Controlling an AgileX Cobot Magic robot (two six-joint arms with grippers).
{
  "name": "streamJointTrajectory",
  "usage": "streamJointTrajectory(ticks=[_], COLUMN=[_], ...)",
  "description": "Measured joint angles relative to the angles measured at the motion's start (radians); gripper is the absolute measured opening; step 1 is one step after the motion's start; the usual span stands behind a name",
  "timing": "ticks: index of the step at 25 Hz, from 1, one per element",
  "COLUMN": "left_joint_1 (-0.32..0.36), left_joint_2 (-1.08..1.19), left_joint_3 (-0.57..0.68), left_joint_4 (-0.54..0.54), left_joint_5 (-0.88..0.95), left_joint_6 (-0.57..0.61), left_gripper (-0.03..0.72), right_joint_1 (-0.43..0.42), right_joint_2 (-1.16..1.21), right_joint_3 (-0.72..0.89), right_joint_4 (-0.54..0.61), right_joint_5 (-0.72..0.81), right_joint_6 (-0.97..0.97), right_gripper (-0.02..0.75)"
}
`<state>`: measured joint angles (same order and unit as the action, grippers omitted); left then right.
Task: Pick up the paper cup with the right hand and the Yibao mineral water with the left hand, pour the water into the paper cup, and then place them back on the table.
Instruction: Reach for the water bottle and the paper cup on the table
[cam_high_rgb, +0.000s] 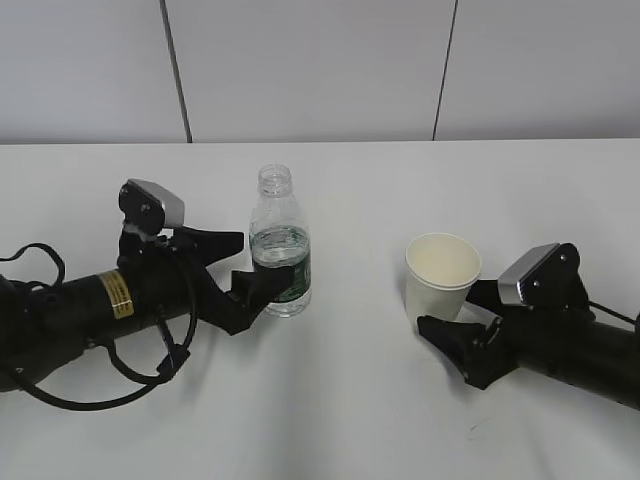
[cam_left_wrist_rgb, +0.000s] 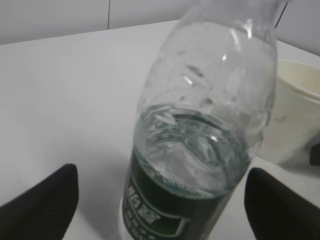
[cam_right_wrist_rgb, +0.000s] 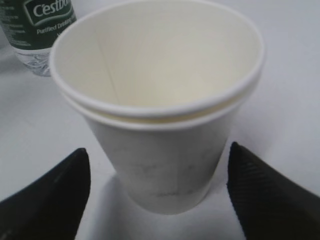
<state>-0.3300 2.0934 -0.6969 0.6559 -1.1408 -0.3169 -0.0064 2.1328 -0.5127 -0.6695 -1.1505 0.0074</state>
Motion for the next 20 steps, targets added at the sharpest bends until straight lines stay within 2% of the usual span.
streamJointTrajectory(ticks=[10,20], left_joint_1=[-0.055,-0.058], left_joint_2=[0.000,0.029], left_joint_3=[-0.005,-0.005], left_joint_4=[-0.041,-0.092], left_joint_5=[0.000,-0.003], left_joint_6=[-0.003,-0.003], left_gripper=[0.613,0.610], right_joint_1=[0.000,0.000], right_joint_2=[0.024,0.025], right_joint_3=[-0.039,-0.084], right_joint_4=[-0.036,-0.053], right_joint_5=[0.000,0.000], right_joint_6=[0.006,0.026], right_gripper=[0.655,0.643])
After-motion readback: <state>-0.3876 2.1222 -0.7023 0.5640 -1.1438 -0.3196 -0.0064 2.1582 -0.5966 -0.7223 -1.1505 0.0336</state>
